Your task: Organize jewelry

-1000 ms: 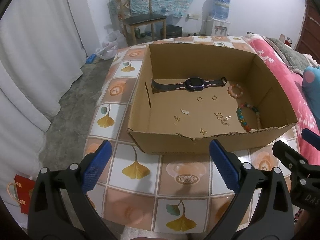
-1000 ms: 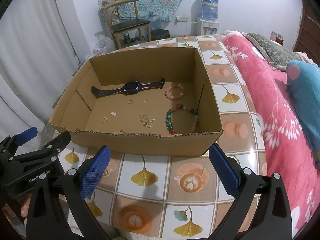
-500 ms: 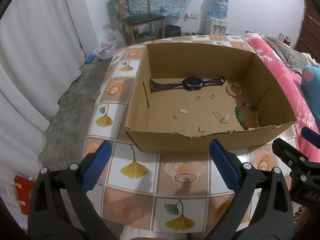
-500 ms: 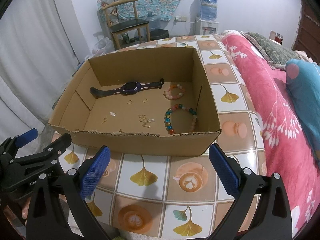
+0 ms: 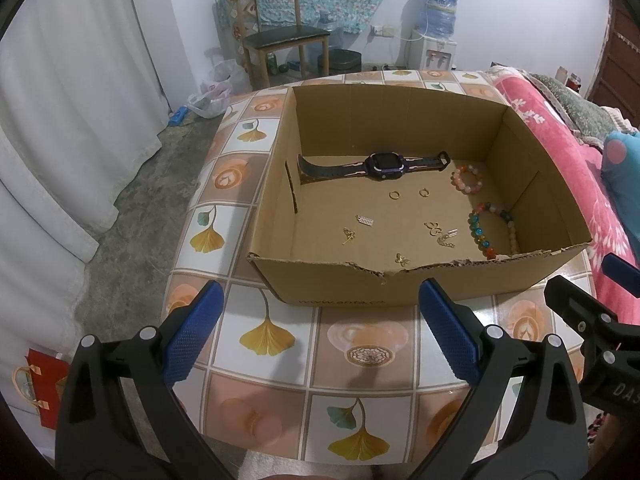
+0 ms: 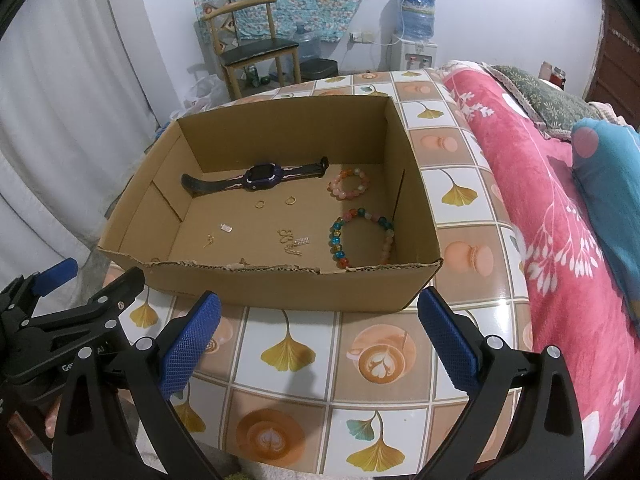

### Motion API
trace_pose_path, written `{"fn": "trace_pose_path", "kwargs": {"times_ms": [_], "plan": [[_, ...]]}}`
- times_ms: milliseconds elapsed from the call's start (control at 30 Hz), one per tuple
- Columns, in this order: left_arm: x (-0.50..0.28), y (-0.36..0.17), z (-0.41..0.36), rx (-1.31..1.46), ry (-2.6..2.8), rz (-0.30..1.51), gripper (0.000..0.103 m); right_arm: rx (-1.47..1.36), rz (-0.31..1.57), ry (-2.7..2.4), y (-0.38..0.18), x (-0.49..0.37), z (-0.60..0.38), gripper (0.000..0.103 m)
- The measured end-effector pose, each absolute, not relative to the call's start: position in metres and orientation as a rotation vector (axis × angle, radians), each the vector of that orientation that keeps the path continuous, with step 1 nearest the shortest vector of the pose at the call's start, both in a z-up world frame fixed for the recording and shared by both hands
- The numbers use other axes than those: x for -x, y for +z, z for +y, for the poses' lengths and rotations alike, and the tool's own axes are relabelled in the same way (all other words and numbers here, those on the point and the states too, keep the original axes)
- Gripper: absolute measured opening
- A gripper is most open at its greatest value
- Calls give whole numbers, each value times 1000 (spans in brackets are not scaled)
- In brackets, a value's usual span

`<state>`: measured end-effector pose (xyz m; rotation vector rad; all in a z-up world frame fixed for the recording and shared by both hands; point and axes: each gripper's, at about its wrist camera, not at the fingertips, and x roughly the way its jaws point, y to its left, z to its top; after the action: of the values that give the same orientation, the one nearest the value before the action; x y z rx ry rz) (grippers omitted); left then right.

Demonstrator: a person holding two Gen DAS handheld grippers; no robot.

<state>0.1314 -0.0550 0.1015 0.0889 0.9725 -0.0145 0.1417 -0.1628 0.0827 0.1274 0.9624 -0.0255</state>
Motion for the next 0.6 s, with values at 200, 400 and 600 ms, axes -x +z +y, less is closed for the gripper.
{"fn": "trace_pose_path", "kwargs": {"times_ms": [200,400,600], "plan": [[-131,102,-56,-88,-15,969,95,-127,959,-27,84,-141,-163,96],[-131,103,-56,-87,-16,968,95,-125,955,-29,86,-140,-162,96],[-131,103,-56,-87,-16,968,95,-126,956,-29,86,-140,-162,96]]}}
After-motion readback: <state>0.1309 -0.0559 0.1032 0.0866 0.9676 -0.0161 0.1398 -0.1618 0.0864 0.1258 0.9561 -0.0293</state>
